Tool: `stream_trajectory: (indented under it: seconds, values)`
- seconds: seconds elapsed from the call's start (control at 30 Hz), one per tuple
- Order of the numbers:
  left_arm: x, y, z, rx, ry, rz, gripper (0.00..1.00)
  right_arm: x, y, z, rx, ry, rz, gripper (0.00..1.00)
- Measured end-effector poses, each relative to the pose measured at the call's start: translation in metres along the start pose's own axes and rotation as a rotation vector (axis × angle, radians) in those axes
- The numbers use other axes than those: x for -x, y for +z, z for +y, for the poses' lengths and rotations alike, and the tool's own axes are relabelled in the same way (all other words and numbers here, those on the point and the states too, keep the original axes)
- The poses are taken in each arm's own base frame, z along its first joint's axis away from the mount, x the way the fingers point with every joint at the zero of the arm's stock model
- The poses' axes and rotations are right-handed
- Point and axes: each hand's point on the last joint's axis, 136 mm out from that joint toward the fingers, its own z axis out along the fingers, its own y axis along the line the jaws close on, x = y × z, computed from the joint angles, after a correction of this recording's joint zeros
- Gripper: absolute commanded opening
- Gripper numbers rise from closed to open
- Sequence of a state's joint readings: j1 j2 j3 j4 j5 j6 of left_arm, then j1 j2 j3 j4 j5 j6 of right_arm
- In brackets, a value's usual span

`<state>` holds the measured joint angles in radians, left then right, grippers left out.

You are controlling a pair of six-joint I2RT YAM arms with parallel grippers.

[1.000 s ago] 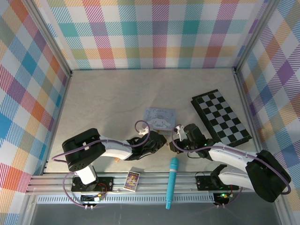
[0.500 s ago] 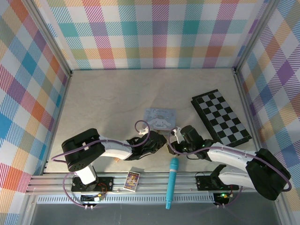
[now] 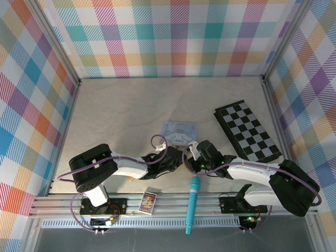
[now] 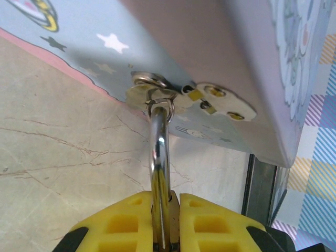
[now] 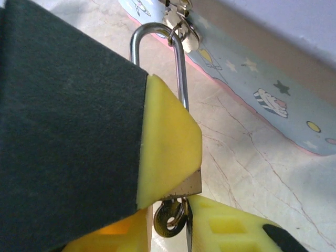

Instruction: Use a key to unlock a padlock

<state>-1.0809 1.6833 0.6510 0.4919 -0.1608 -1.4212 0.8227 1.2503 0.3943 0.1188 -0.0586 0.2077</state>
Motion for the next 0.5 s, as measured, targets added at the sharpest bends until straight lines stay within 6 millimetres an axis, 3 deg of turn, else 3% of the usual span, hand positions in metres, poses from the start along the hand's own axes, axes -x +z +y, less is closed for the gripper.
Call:
stream_trajectory:
  seconds: [0.27, 0.5]
  values:
    - [0.0009, -0.0001, 0.0009, -0.003, -0.007, 0.001, 0.0, -0.0005, 0.0026, -0.0006, -0.004, -0.016, 0.0, 0.09]
    - [0.0012, -0.0025, -0.0003, -0.011, -0.008, 0.001, 0.0, 0.0001, 0.0002, 0.0017, 0.008, -0.004, -0.009, 0.05]
